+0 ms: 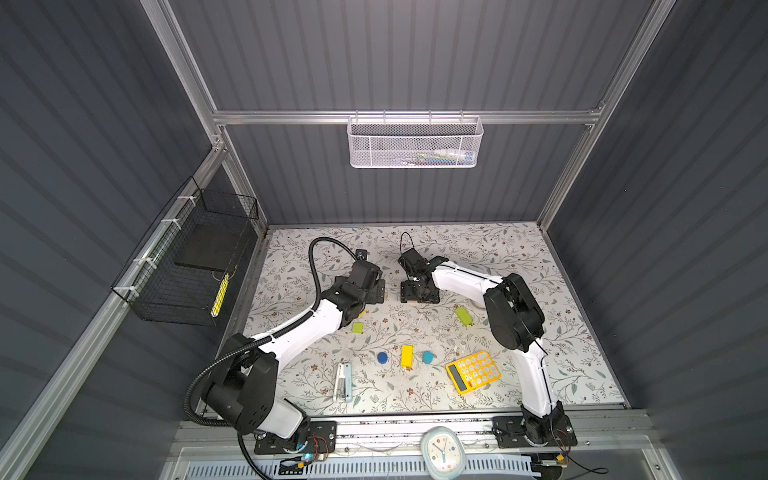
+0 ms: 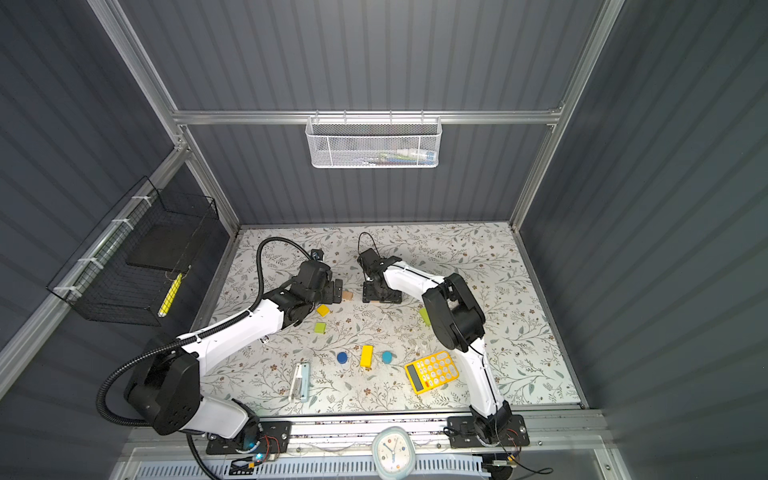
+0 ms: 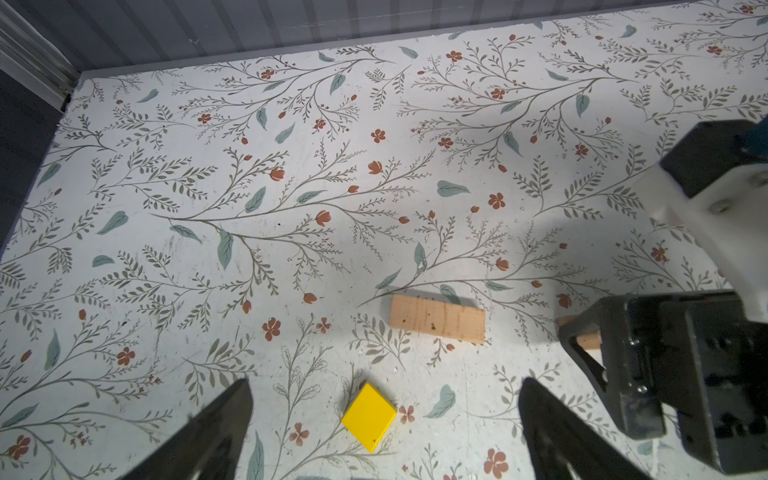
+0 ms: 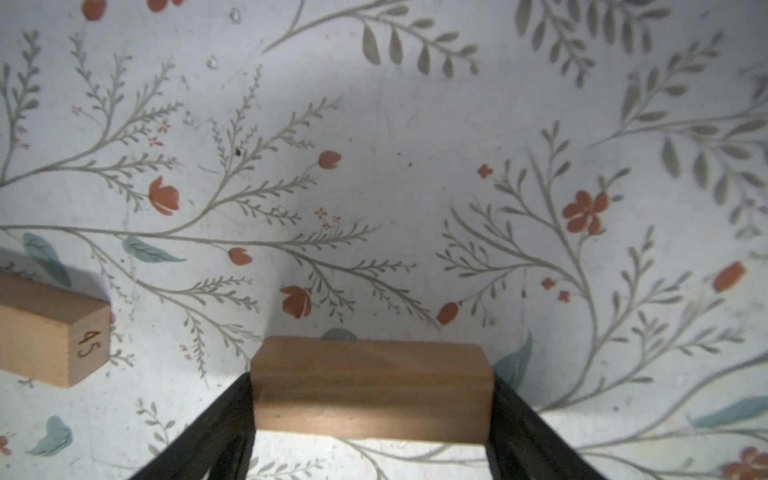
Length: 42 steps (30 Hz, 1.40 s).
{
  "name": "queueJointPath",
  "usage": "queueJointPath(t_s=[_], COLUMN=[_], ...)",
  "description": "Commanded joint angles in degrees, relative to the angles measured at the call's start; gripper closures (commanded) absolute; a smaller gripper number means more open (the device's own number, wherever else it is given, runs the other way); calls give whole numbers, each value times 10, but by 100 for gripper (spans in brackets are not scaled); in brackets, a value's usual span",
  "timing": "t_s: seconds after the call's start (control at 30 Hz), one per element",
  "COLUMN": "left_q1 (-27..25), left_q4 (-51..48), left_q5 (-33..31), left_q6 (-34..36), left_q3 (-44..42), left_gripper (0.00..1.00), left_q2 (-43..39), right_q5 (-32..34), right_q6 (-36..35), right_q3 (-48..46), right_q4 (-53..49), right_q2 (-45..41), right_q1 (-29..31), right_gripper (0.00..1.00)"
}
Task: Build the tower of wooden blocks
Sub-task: 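Lift the wooden bar with the right gripper toward the left gripper, then lower the wooden bar beside the other bar and open the right gripper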
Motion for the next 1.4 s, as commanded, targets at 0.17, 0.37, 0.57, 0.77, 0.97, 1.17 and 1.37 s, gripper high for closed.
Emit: queueJointPath(t_s=[0.17, 0.37, 0.57, 0.77, 0.97, 1.17, 1.37], left_q1=[-2, -2, -2, -2, -2, -2, -2], left_q4=[-9, -9, -10, -12, -15, -17, -21], left_q5=[-7, -7, -6, -7, -9, -8, -10], left_q6=[10, 11, 11, 12, 13, 12, 13], left_q3=[5, 5, 6, 7, 5, 4, 3], left_gripper=[0, 0, 0, 0, 0, 0, 0], left_q2=[-4, -5, -4, -3, -7, -12, -17], right_q5=[5, 8, 8, 10, 10, 20, 39], right_q6=[28, 31, 34, 33, 32, 22, 14], right_q3=[9, 12, 13, 12, 19, 33, 60], right_q4=[-30, -31, -33, -31, -32, -36, -61], right_q2=[16, 16, 12, 6, -10, -33, -51], right_q1=[2, 2, 2, 2, 1, 1, 1], right_gripper=[17, 15, 9, 1, 1, 1, 1])
